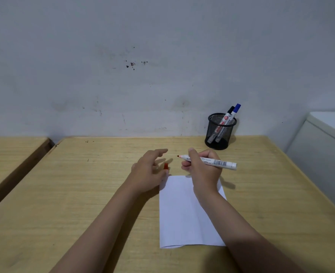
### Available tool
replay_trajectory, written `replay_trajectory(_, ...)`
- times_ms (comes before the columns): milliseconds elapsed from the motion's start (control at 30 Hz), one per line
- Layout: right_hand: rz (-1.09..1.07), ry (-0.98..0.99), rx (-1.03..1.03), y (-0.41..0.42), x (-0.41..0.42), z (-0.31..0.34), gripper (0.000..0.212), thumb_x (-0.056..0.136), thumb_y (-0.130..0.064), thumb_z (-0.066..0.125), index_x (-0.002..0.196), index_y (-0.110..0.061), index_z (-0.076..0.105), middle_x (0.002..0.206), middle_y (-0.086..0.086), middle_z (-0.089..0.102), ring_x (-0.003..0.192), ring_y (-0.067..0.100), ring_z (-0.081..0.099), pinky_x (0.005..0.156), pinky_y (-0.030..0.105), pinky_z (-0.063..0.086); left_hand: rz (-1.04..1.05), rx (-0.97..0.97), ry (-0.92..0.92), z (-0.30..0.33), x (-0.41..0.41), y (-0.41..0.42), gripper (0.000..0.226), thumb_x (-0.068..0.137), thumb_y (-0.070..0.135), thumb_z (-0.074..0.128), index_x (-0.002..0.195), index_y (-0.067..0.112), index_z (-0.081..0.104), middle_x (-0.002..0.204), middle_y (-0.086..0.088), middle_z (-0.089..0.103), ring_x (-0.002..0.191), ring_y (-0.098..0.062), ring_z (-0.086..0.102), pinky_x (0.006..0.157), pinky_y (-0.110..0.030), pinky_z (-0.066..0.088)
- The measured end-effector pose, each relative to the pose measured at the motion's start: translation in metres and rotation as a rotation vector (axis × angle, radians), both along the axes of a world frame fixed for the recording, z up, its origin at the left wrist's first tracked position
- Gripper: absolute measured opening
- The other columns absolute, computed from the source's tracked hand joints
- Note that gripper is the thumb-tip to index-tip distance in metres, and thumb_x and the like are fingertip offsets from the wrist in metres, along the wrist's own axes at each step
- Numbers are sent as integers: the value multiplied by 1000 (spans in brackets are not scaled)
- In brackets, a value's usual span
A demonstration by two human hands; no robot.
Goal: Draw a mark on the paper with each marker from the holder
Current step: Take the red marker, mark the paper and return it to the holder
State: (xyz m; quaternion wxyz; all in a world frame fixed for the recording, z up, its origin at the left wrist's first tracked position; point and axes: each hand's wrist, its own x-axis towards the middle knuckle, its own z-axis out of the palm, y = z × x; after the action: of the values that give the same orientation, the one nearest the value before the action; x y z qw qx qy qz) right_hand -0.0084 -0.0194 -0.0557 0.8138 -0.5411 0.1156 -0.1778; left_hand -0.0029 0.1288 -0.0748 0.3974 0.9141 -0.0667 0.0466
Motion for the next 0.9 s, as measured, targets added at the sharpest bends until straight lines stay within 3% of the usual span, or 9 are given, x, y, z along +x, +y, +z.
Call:
replay_trajectory(167, -14, -107, 3, -14, -6, 27, 31, 82, -3, 66, 63, -10, 43, 42, -2, 58, 42, 15, 63, 44, 27, 53, -30, 154, 61, 3, 24, -14, 18, 79, 9, 67, 95, 18, 71, 99, -2, 69, 86, -15, 67, 79, -30, 56)
replay_trajectory(267, 17, -146, -31, -25, -19, 38, 29, 82, -4, 67, 66, -7, 43, 45, 2, 58, 42, 17, 63, 45, 29, 55, 10, -149, 59, 16, 17, -19, 11, 74, 8, 73, 84, 12, 72, 87, -6, 74, 76, -13, 69, 69, -19, 54)
replay_trajectory(400, 61, -212, -46, -37, -38, 47, 25, 83, -6, 67, 71, -5, 45, 55, 17, 56, 42, 18, 62, 45, 30, 54, -73, -698, 124, 43, -10, -30, 13, 68, 8, 78, 79, 11, 73, 77, -3, 74, 80, -17, 70, 80, -28, 56)
replay_trajectory(500, 78, -256, -66, -43, -48, 54, 28, 84, -4, 65, 68, -6, 43, 57, 18, 54, 40, 19, 61, 44, 32, 54, -137, -903, 170, 55, -28, -38, 22, 61, 14, 74, 81, 8, 72, 73, -2, 75, 74, -15, 71, 74, -24, 58)
replay_trajectory(700, 96, -254, -157, -49, -64, 60, 31, 83, 4, 62, 60, -7, 43, 44, 3, 57, 38, 18, 60, 42, 30, 53, -192, -953, 150, 68, -53, -53, 14, 60, 12, 72, 74, 13, 74, 69, 1, 74, 65, -10, 67, 69, -21, 57)
replay_trajectory(900, 137, -293, -164, -51, -70, 67, 28, 81, 11, 58, 62, -3, 42, 40, 2, 55, 33, 16, 53, 38, 29, 48, -220, -895, 52, 77, -67, -65, 10, 69, 2, 72, 75, 9, 73, 66, 2, 72, 64, -9, 64, 68, -21, 54)
